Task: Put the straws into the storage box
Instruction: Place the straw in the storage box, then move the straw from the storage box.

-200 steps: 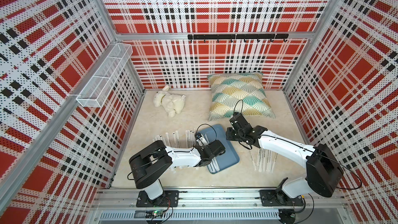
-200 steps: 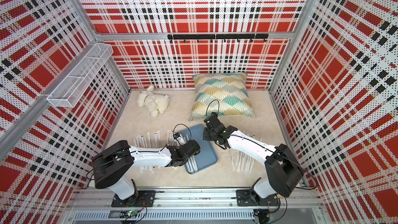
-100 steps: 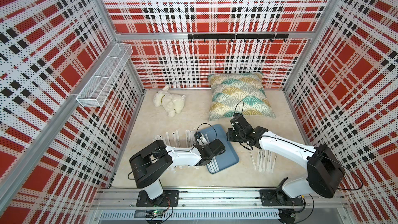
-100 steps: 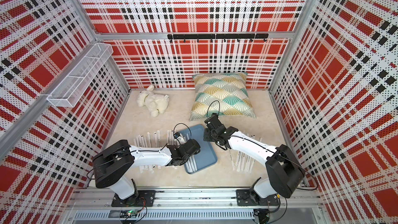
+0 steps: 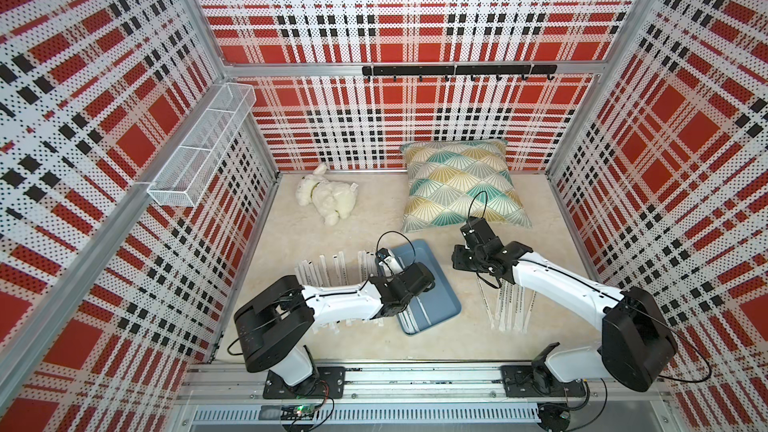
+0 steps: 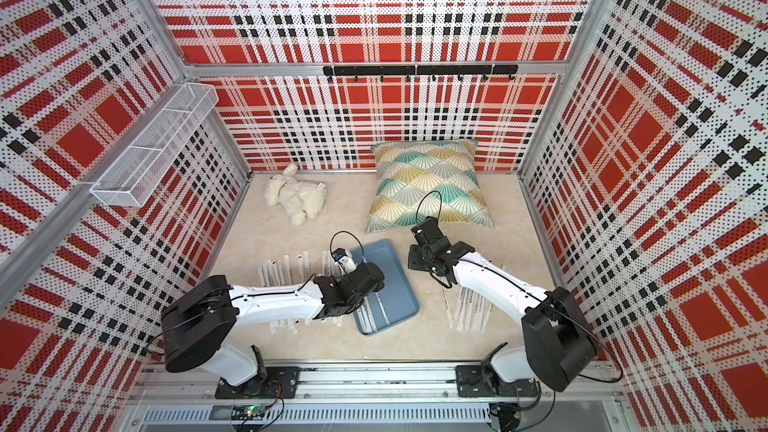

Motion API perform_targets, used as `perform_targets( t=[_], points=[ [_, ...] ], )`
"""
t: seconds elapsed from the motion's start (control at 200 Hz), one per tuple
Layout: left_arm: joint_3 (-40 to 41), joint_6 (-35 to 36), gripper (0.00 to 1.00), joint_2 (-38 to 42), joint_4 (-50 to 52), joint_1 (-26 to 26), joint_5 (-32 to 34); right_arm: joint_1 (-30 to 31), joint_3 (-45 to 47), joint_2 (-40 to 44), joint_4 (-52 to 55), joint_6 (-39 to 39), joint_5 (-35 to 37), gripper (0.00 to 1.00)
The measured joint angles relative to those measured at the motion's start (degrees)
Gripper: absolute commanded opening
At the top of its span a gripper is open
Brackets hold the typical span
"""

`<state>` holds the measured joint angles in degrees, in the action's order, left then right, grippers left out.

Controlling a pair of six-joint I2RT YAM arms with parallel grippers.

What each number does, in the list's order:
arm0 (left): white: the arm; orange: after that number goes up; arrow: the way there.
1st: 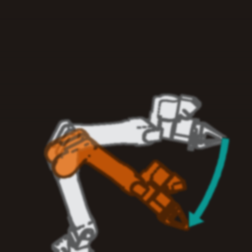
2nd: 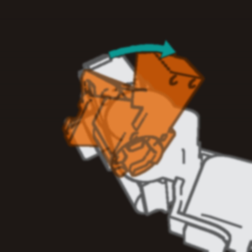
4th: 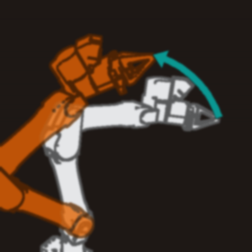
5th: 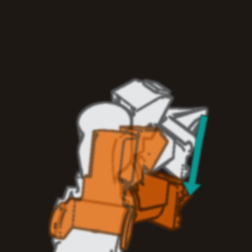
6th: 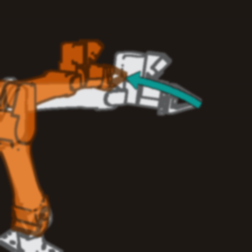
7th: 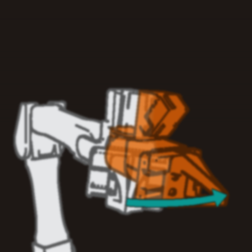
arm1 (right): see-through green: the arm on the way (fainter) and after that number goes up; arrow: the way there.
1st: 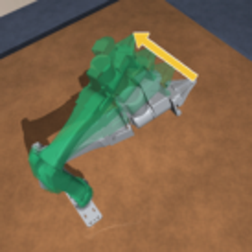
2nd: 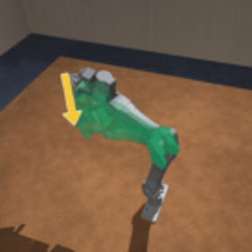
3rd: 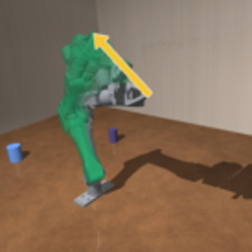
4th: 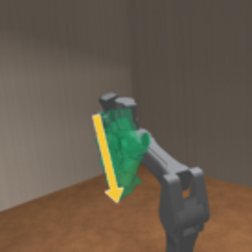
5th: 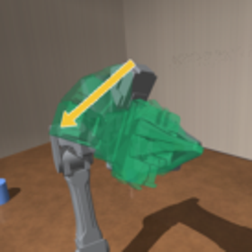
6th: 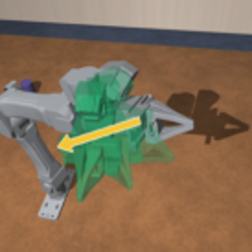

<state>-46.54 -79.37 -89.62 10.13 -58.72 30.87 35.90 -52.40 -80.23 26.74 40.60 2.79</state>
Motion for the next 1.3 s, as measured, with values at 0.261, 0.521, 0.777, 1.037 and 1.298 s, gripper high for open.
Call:
perform_targets(
  t=[0.261,0.521,0.777,1.037,1.298],
  points=[
    [3.58,10.91,0.52,15.85,2.19,5.79,5.88,10.93,-3.37,-6.43,0.28,-0.04,0.70,0.28],
    [21.88,21.55,0.48,32.61,-3.23,26.99,-9.27,14.12,-6.80,-18.43,-1.73,1.11,-0.66,0.28],
    [24.37,23.28,0.46,35.12,-4.72,28.30,-15.43,16.50,-9.88,-22.56,-2.69,1.51,-1.51,0.28],
    [24.39,23.78,0.45,34.14,-6.64,27.80,-16.35,17.70,-11.19,-24.37,-2.78,2.27,-1.95,0.26],
    [24.46,24.20,0.44,33.35,-7.34,27.61,-16.79,19.32,-13.57,-25.97,-2.62,2.93,-2.05,0.23]
  ],
)
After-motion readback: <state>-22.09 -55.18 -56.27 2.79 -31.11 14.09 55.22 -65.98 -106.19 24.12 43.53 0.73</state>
